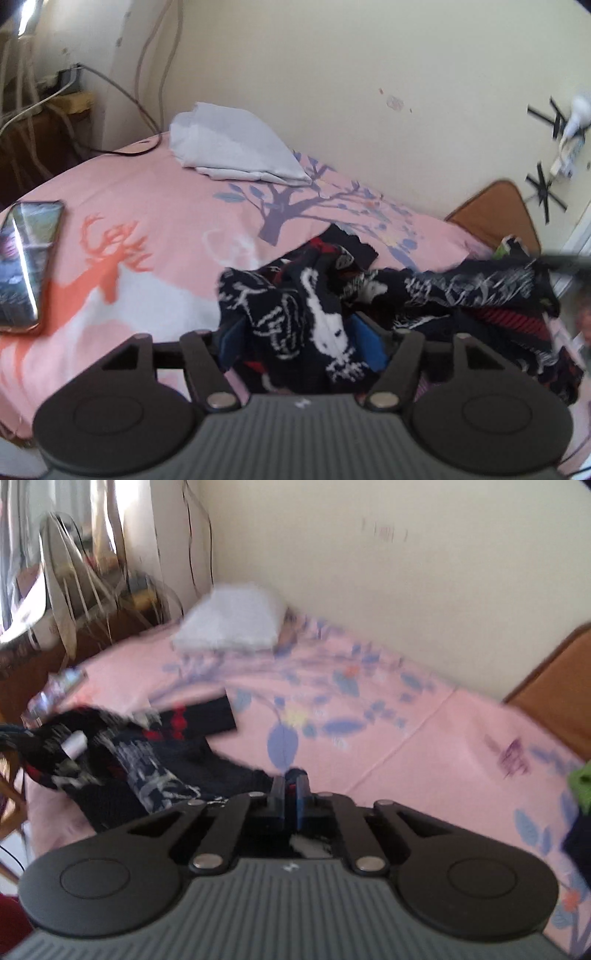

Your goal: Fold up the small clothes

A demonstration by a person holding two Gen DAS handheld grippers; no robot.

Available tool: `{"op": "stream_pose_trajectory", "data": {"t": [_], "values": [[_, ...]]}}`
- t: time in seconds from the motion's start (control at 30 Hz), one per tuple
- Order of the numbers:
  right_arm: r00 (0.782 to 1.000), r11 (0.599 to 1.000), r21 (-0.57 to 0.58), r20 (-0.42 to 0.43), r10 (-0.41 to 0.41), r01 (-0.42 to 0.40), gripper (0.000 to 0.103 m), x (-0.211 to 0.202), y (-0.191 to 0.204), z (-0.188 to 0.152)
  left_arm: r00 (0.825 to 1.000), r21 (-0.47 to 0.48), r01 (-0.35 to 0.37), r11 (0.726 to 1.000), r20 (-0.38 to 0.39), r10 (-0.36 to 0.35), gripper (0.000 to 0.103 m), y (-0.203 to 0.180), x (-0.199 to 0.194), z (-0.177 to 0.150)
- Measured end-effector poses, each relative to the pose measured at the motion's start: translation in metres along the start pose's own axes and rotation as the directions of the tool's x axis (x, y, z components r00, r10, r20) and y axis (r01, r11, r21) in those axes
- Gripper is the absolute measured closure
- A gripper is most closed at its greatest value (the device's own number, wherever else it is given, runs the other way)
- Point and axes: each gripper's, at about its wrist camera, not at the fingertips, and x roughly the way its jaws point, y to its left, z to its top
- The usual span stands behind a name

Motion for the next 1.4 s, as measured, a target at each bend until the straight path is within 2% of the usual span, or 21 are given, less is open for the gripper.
{"op": "stream_pose_trajectory", "data": {"t": [0.03, 0.13, 0.27, 0.33, 0.4, 0.5, 0.57, 0.63, 0.77, 0.83, 0.93, 1.0, 1.03, 1.07, 1.13, 1.17, 1.2, 1.23, 1.3, 1.37, 1.4], "values": [[0.999, 1.0, 0.02, 0.044, -0.011, 0.01, 0.096, -0.014, 0.002, 0.002, 1.0, 0.014, -0.011, 1.0, -0.014, 0.011, 0.045, -0.004, 0.009, -0.001], [0.983, 0.995, 0.08, 0.166, -0.072, 0.06, 0.097, -0.055, -0.003, 0.007, 0.998, 0.038, -0.057, 0.998, -0.023, 0.058, 0.084, -0.007, 0.022, -0.003], [0.932, 0.966, 0.177, 0.275, -0.235, 0.191, 0.1, -0.097, -0.02, 0.005, 1.0, -0.071, -0.01, 0.997, 0.005, 0.011, 0.086, 0.016, 0.005, -0.003], [0.933, 0.955, 0.238, 0.27, -0.238, 0.174, 0.1, -0.107, -0.037, 0.001, 1.0, -0.152, 0.02, 0.988, -0.009, -0.022, 0.086, 0.035, -0.004, -0.009], [0.944, 0.952, 0.258, 0.238, -0.228, 0.165, 0.1, -0.1, -0.046, -0.003, 0.998, -0.209, 0.039, 0.977, -0.035, -0.047, 0.085, 0.046, -0.01, -0.019], [0.972, 0.95, 0.292, 0.164, -0.167, 0.114, 0.092, -0.076, -0.05, -0.012, 0.996, -0.234, 0.03, 0.972, -0.08, -0.05, 0.079, 0.049, -0.016, -0.036], [0.983, 0.947, 0.311, 0.136, -0.122, 0.074, 0.072, -0.055, -0.05, -0.017, 0.996, -0.21, 0.014, 0.978, -0.087, -0.033, 0.073, 0.047, -0.021, -0.041], [0.99, 0.94, 0.341, 0.122, -0.077, 0.031, 0.042, -0.033, -0.052, -0.019, 0.998, -0.173, -0.017, 0.985, -0.06, 0.007, 0.061, 0.041, -0.029, -0.037], [0.999, 0.931, 0.365, 0.053, -0.013, -0.007, 0.033, 0.014, -0.053, -0.014, 0.998, -0.115, -0.064, 0.991, 0.022, 0.067, 0.043, 0.033, -0.037, -0.012], [1.0, 0.932, 0.363, 0.018, 0.013, -0.018, 0.017, 0.034, -0.054, -0.012, 0.996, -0.083, -0.078, 0.993, 0.036, 0.081, 0.036, 0.027, -0.031, 0.001], [0.995, 0.946, 0.321, -0.072, 0.071, -0.044, 0.017, 0.061, -0.052, -0.007, 0.993, -0.02, -0.112, 0.994, 0.037, 0.112, 0.025, 0.018, -0.012, 0.011], [0.983, 0.94, 0.329, -0.117, 0.14, -0.095, 0.017, 0.077, -0.047, -0.004, 0.993, 0.0, -0.115, 0.993, 0.018, 0.115, 0.025, 0.014, 0.0, 0.015], [0.974, 0.935, 0.327, -0.127, 0.189, -0.139, 0.017, 0.074, -0.05, -0.005, 0.992, 0.014, -0.126, 0.992, 0.007, 0.126, 0.028, 0.011, 0.005, 0.016], [0.967, 0.931, 0.321, -0.126, 0.221, -0.17, 0.017, 0.073, -0.047, -0.004, 0.989, 0.033, -0.147, 0.989, 0.002, 0.147, 0.043, 0.01, 0.007, 0.015], [0.958, 0.932, 0.284, -0.109, 0.264, -0.225, 0.018, 0.063, -0.041, -0.004, 0.98, 0.079, -0.197, 0.977, -0.023, 0.2, 0.056, 0.013, 0.007, 0.009], [0.955, 0.935, 0.254, -0.098, 0.28, -0.248, 0.018, 0.055, -0.036, -0.006, 0.978, 0.071, -0.201, 0.977, -0.043, 0.204, 0.056, 0.019, 0.004, 0.006], [0.955, 0.94, 0.225, -0.089, 0.284, -0.258, 0.025, 0.047, -0.03, -0.008, 0.978, 0.05, -0.195, 0.98, -0.067, 0.198, 0.056, 0.028, 0.0, 0.002], [0.955, 0.947, 0.182, -0.084, 0.285, -0.266, 0.036, 0.04, -0.023, -0.012, 0.977, 0.021, -0.189, 0.982, -0.098, 0.19, 0.055, 0.039, -0.005, -0.003], [0.96, 0.96, 0.096, -0.076, 0.269, -0.261, 0.049, 0.026, -0.01, -0.022, 0.972, -0.013, -0.2, 0.98, -0.131, 0.197, 0.046, 0.052, -0.014, -0.01], [0.962, 0.963, 0.041, -0.055, 0.267, -0.265, 0.06, 0.009, -0.003, -0.034, 0.963, -0.014, -0.253, 0.967, -0.104, 0.25, 0.026, 0.058, -0.029, -0.011], [0.962, 0.962, 0.022, -0.036, 0.272, -0.271, 0.064, 0.001, 0.0, -0.04, 0.958, -0.012, -0.277, 0.961, -0.076, 0.275, 0.024, 0.059, -0.038, -0.008]]}}
